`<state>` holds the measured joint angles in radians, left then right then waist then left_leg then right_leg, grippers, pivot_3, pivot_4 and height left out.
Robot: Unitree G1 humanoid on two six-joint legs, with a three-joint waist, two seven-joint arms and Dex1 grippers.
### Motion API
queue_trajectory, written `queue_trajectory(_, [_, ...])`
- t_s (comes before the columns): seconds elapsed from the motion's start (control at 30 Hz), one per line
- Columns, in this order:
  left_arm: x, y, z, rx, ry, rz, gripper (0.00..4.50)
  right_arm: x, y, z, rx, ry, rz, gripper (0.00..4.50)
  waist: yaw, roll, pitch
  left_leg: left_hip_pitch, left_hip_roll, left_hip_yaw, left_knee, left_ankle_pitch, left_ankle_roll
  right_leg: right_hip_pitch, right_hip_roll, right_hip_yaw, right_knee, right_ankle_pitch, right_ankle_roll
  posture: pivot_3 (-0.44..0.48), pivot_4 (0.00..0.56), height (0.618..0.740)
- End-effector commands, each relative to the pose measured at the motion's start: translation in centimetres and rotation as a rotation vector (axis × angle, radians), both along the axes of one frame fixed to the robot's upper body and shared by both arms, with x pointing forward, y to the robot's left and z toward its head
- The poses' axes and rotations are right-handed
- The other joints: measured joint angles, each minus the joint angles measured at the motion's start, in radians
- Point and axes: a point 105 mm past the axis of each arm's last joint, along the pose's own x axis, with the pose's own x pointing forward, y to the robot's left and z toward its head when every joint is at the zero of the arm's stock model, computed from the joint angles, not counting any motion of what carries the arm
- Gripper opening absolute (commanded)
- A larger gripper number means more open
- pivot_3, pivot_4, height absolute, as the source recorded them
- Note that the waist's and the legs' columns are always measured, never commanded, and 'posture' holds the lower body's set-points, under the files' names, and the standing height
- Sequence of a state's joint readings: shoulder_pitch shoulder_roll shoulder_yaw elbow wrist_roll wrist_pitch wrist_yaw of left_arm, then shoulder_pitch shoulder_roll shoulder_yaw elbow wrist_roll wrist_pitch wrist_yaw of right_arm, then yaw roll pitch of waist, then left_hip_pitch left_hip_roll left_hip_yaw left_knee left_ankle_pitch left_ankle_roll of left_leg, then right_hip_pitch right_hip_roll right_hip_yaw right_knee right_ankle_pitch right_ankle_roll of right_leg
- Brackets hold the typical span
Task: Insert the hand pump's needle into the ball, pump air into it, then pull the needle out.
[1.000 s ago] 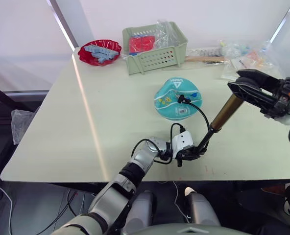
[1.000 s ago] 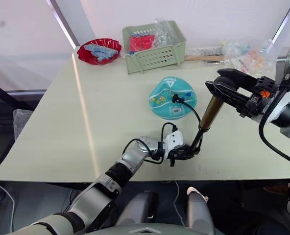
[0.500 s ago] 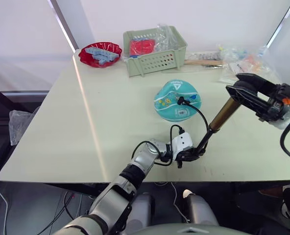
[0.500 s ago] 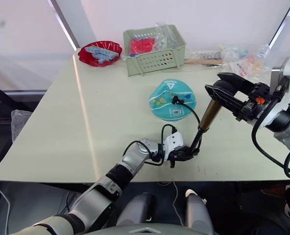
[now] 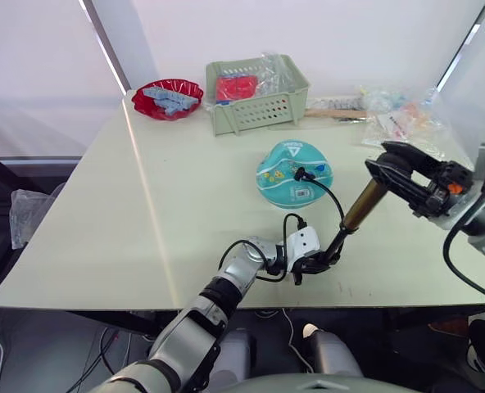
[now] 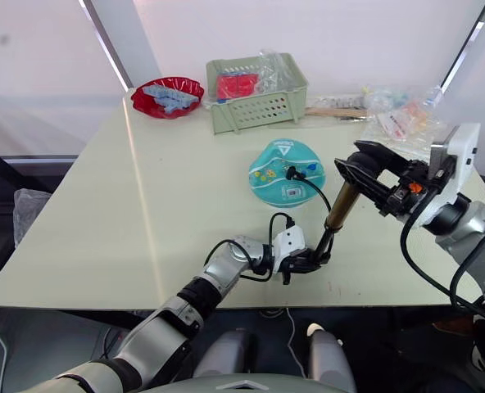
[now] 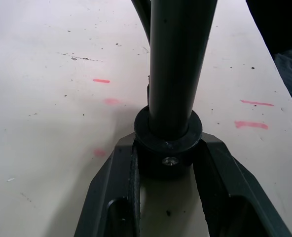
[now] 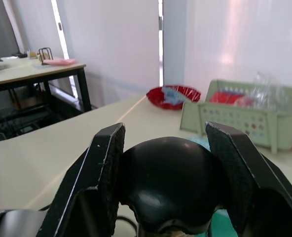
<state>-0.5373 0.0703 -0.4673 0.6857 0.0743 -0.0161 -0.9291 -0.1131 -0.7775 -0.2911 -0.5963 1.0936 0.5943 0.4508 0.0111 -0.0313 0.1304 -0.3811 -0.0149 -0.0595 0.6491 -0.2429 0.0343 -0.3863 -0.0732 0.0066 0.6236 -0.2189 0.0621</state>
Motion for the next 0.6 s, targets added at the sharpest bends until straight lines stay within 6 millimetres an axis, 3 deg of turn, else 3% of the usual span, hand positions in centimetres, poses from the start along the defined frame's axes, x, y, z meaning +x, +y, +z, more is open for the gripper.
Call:
queue_trajectory(0.03, [-0.4,1.2,-1.8,0.050,0.050,0.023,1.10,0.4,-0.2,-2.3,-0.026,0.124,-0.013,2.09,0.002,0.002,0.002,0.000,0.000,0.000,0.000,0.000,0.000,0.000,0.000,0.000,0.000,0.000,0.000,0.000,0.150,0.737])
queue_trajectory(0.23, [-0.2,1.1,-1.8,0.039,0.042,0.023,1.10,0.2,0.1,-4.0,-0.070,0.152,-0.008,2.09,0.004,0.008,0.006,-0.005,-0.001,0.000,0.000,0.000,0.000,-0.005,0.002,-0.001,0.000,0.000,0.000,0.000,0.150,0.737])
queue_trajectory(0.4, [-0.4,0.9,-1.8,0.015,0.005,0.009,1.10,-0.2,0.6,-7.5,-0.124,0.224,-0.018,2.09,0.003,0.008,0.006,-0.006,-0.003,0.001,0.001,0.000,0.000,-0.005,0.002,-0.002,0.000,0.000,0.001,0.000,0.150,0.737])
queue_trajectory(0.47, [-0.3,0.6,-0.8,-0.003,-0.019,-0.013,1.10,-0.2,0.7,-9.1,-0.152,0.236,-0.026,2.09,0.003,0.008,0.006,-0.006,-0.003,0.001,0.001,0.000,0.000,-0.005,0.002,-0.002,0.000,0.000,0.001,0.000,0.150,0.737])
queue_trajectory(0.6, [-0.3,0.1,-0.8,-0.009,-0.022,-0.024,1.10,-0.3,1.0,-10.0,-0.171,0.213,-0.028,2.09,0.003,0.010,0.007,-0.006,-0.003,0.000,0.001,0.000,0.000,-0.006,0.002,-0.002,0.000,0.000,0.001,0.000,0.150,0.737])
